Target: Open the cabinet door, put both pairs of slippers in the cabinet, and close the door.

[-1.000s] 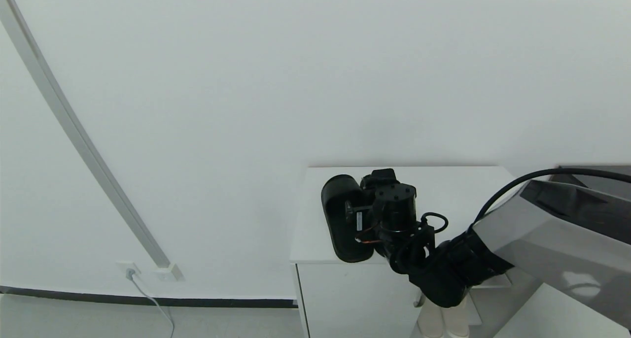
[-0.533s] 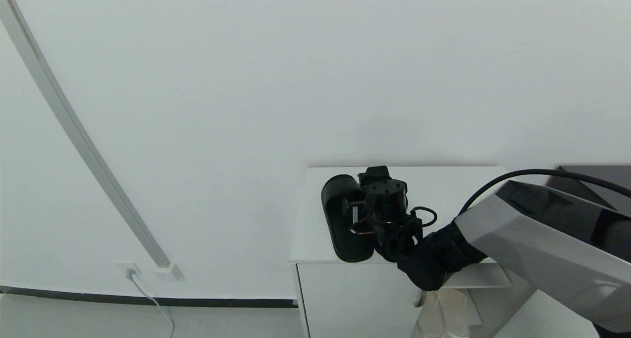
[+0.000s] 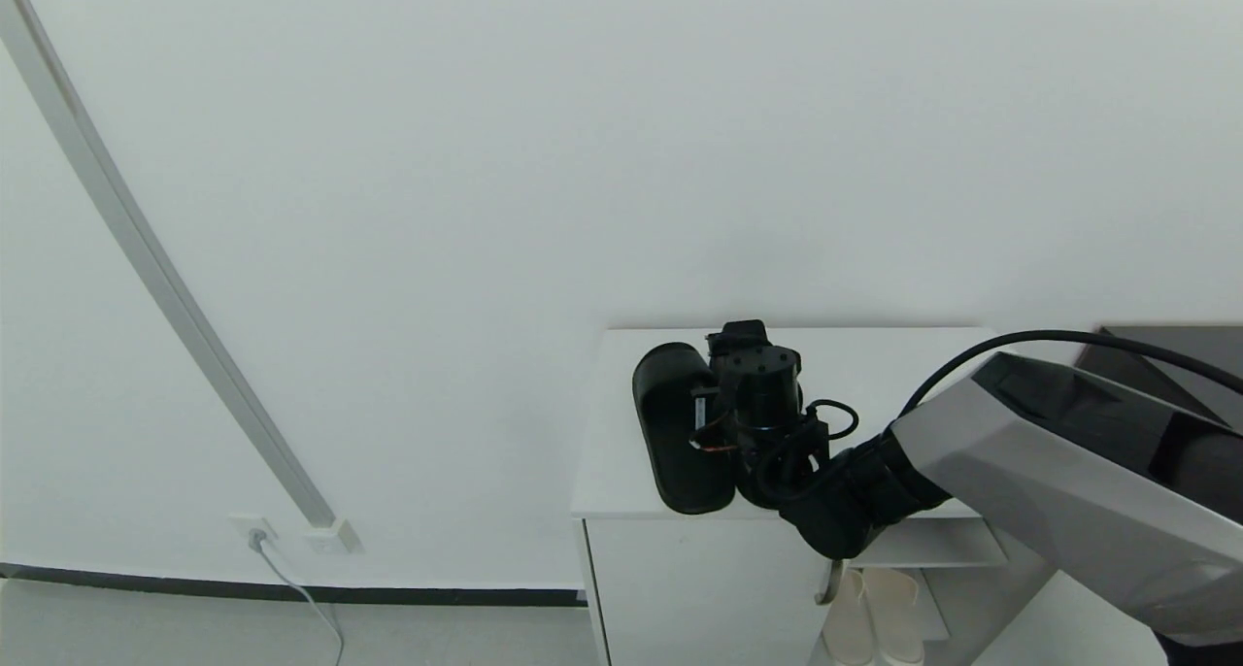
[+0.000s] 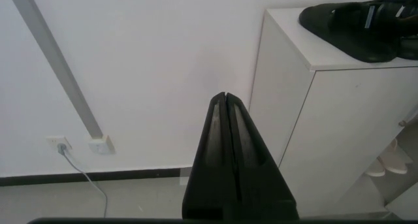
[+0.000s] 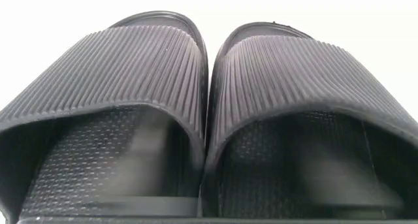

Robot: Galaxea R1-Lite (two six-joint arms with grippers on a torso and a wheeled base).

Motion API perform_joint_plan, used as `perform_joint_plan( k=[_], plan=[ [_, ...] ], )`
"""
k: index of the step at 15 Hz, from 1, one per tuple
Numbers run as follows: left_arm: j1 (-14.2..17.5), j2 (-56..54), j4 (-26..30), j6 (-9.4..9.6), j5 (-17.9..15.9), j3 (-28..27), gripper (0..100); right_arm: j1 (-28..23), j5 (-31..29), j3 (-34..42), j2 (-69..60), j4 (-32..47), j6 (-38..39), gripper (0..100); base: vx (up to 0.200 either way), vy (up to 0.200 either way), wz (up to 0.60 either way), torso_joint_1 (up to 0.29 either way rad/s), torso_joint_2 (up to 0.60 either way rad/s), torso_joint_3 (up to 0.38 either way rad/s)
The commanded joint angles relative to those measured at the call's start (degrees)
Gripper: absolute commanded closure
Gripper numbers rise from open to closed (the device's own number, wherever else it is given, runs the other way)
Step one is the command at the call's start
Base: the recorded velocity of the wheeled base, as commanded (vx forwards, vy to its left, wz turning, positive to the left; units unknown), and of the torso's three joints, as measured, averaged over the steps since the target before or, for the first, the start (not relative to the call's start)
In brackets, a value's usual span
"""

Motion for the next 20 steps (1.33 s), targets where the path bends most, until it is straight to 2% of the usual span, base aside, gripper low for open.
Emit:
perform_joint_plan(
  k=[1, 6, 9, 13, 14, 20],
  plan=[
    [0.0, 0.1, 0.0, -0.05, 0.0, 0.0, 100, 0.0, 0.0, -0.2, 0.1, 0.0, 0.0, 100, 0.0, 0.0, 0.0, 0.0, 0.0, 0.0],
    [0.0, 0.1, 0.0, -0.05, 0.0, 0.0, 100, 0.3, -0.2, 1.2, -2.3, -0.1, 0.0, 100, 0.0, 0.0, 0.0, 0.0, 0.0, 0.0],
    [0.0, 0.1, 0.0, -0.05, 0.0, 0.0, 100, 2.4, -0.2, 10.5, -12.5, -0.2, -0.1, 100, 0.0, 0.0, 0.0, 0.0, 0.0, 0.0],
    [0.0, 0.1, 0.0, 0.04, 0.0, 0.0, 100, 8.2, 0.1, 33.0, -29.6, -0.3, 0.0, 100, 0.0, 0.0, 0.0, 0.0, 0.0, 0.0],
    [0.0, 0.1, 0.0, 0.04, 0.0, 0.0, 100, 9.8, 0.2, 36.5, -32.6, -0.3, 0.1, 100, 0.0, 0.0, 0.0, 0.0, 0.0, 0.0],
    [0.0, 0.1, 0.0, -0.13, 0.0, 0.0, 100, 11.5, 0.1, 37.9, -32.2, -0.1, 0.0, 100, 0.0, 0.0, 0.0, 0.0, 0.0, 0.0]
  ],
)
